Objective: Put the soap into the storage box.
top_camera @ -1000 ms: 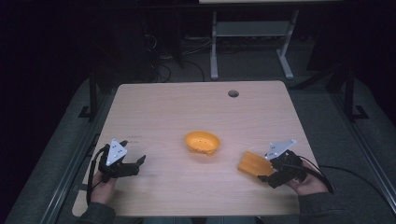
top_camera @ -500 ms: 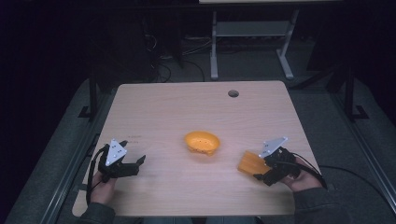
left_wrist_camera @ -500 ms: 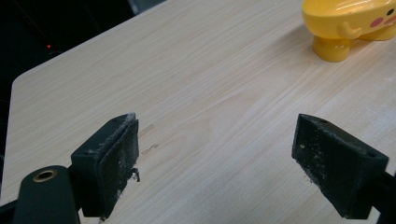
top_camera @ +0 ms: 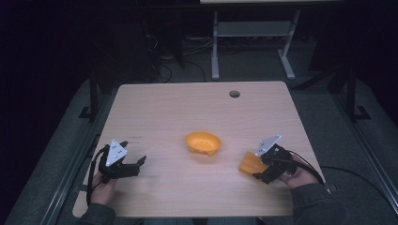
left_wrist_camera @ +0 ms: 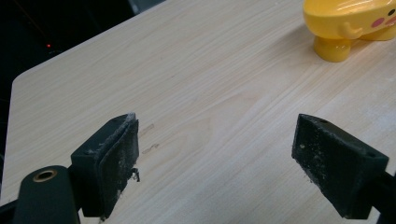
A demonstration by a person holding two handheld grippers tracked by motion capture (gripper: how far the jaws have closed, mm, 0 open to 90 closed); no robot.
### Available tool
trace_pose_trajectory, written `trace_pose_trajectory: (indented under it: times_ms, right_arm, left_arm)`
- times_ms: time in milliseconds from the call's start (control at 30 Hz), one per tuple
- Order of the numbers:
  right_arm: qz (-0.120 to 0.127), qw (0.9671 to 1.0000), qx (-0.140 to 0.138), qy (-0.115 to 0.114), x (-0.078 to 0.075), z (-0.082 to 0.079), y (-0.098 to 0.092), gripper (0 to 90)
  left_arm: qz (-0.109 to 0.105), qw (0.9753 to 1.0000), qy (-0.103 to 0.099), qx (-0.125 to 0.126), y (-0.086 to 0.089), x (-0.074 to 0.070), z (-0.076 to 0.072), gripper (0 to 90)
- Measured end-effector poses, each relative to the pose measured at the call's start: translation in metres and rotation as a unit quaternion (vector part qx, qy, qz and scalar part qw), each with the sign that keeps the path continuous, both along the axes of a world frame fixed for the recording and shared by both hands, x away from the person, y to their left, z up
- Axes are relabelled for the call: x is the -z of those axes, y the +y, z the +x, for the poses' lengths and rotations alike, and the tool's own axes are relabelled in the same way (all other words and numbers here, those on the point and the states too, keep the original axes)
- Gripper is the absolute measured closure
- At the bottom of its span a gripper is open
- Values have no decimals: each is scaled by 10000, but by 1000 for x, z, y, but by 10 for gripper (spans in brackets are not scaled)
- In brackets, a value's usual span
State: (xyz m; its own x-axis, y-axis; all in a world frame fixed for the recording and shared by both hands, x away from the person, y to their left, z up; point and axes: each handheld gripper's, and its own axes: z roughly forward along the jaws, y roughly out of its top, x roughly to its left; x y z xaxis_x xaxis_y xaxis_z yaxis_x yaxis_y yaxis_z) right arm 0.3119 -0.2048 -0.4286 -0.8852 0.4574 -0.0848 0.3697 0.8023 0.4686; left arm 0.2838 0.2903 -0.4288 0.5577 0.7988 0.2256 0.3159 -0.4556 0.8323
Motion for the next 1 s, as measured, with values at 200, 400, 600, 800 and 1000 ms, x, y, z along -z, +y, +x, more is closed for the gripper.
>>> trace_pose_trajectory:
  times_ms: [200,400,600,800,1000]
  right_arm:
    - [-47,10000,34,39,2,3,1,161]
    - [-107,9999,48,80,6,5,2,161]
    - [-121,9997,74,188,10,8,3,161]
    - [-178,9996,54,233,14,10,5,161]
    - [-204,9994,57,265,17,11,5,164]
  left_arm:
    - [13,10000,-1,3,0,0,0,141]
    - [15,10000,-2,0,0,-1,0,142]
    - [11,10000,-5,25,0,0,0,141]
    - [14,10000,2,22,-1,0,0,141]
    - [45,10000,-17,45,-1,0,0,141]
